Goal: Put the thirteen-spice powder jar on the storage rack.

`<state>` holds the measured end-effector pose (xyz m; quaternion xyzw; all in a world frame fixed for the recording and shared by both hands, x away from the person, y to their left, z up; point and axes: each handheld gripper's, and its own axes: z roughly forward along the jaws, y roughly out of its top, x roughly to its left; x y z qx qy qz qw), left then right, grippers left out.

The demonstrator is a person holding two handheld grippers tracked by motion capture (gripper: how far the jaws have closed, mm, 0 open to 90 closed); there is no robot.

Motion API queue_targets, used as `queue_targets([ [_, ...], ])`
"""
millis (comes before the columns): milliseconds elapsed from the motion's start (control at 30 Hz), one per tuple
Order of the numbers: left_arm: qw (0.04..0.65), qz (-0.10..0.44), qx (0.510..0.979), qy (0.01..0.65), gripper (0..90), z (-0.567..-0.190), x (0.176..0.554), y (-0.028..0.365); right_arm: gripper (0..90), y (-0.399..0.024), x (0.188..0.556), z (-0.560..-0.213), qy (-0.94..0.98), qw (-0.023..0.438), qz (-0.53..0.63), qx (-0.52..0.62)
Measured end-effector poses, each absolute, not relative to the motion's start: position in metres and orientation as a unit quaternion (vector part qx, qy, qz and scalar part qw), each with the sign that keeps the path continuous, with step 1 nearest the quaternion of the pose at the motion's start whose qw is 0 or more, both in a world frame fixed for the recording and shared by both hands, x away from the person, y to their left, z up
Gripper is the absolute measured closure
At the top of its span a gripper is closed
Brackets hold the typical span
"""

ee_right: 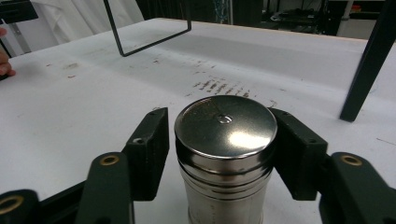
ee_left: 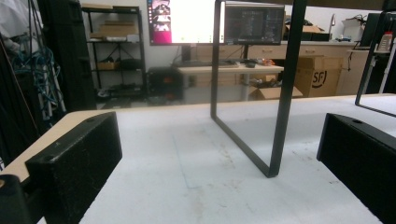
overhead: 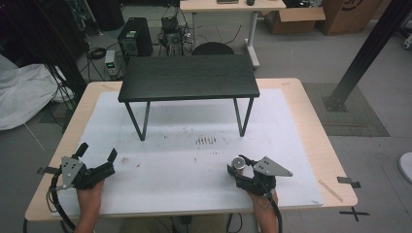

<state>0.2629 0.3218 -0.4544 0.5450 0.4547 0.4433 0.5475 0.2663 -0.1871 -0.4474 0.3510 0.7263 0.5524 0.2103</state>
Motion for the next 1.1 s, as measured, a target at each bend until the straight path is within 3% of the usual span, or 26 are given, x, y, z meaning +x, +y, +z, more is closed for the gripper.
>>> queue_targets([
  [133, 0.548, 0.443, 0.545, 0.455, 0.4, -0.454, 0.263, 0.322, 47.8, -0.189, 0.266, -0.448, 0.72, 0.209, 0.559, 0.354],
  [1100, 0.547, 0.443, 0.545, 0.455, 0.4, -0.454, 0.263, 0.322, 48.4, -0.188, 0.269, -0.428, 0.709, 0.211, 0.583, 0.336],
])
